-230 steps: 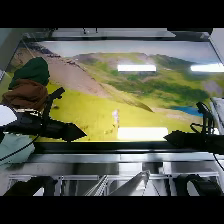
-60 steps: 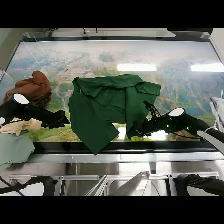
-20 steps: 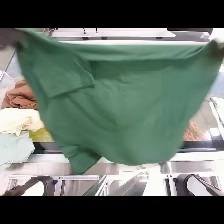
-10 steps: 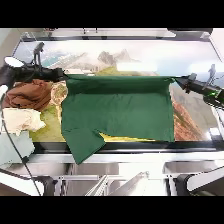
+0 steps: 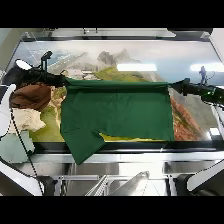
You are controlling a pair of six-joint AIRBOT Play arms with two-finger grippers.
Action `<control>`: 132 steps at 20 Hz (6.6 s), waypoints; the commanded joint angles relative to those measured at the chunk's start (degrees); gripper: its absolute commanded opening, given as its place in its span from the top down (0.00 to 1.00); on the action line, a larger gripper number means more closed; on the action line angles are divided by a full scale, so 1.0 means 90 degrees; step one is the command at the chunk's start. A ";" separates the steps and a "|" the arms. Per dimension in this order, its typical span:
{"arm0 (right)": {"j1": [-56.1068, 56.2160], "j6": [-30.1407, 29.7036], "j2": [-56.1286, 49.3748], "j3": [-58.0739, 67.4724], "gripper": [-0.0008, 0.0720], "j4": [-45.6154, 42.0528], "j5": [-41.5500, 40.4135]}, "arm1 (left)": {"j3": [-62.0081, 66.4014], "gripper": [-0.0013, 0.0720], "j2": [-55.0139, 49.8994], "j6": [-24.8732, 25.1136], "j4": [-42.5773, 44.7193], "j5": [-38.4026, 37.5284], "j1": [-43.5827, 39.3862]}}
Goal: Fold the shirts.
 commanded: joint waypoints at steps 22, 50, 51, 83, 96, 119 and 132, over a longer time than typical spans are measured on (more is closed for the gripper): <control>0.0393 0.0253 0.0498 0.0549 0.61 -0.1712 0.0253 | 0.0772 0.16 -0.0080 -0.0289 0.1171 -0.1583 -0.0306; 0.0345 0.1957 0.3160 -0.4716 0.36 -0.3500 -0.0124 | -0.7504 0.02 0.5610 -0.1877 0.0393 -0.0238 0.0554; 0.0420 0.1962 0.3169 -0.4716 0.42 -0.3475 -0.0056 | -0.7509 0.02 0.5595 -0.1790 0.0214 -0.0138 0.0542; 0.0452 0.2662 0.4449 -0.4784 0.95 -0.4617 0.0323 | -0.6552 0.95 0.4736 -0.1192 0.0248 -0.0908 -0.0313; 0.0321 0.2652 0.4670 -0.4711 0.95 -0.4510 0.0143 | -0.6637 0.01 0.4736 -0.1382 0.0512 -0.1307 0.0039; -0.0304 0.2742 0.5022 -0.4214 0.96 -0.4187 0.0306 | -0.6394 0.96 0.6050 -0.0886 -0.0495 -0.1319 0.1022; 0.0522 0.1622 0.3587 -0.2846 0.95 -0.1698 -0.1360 | -0.1576 0.96 0.2378 -0.0886 -0.0427 -0.1151 -0.0308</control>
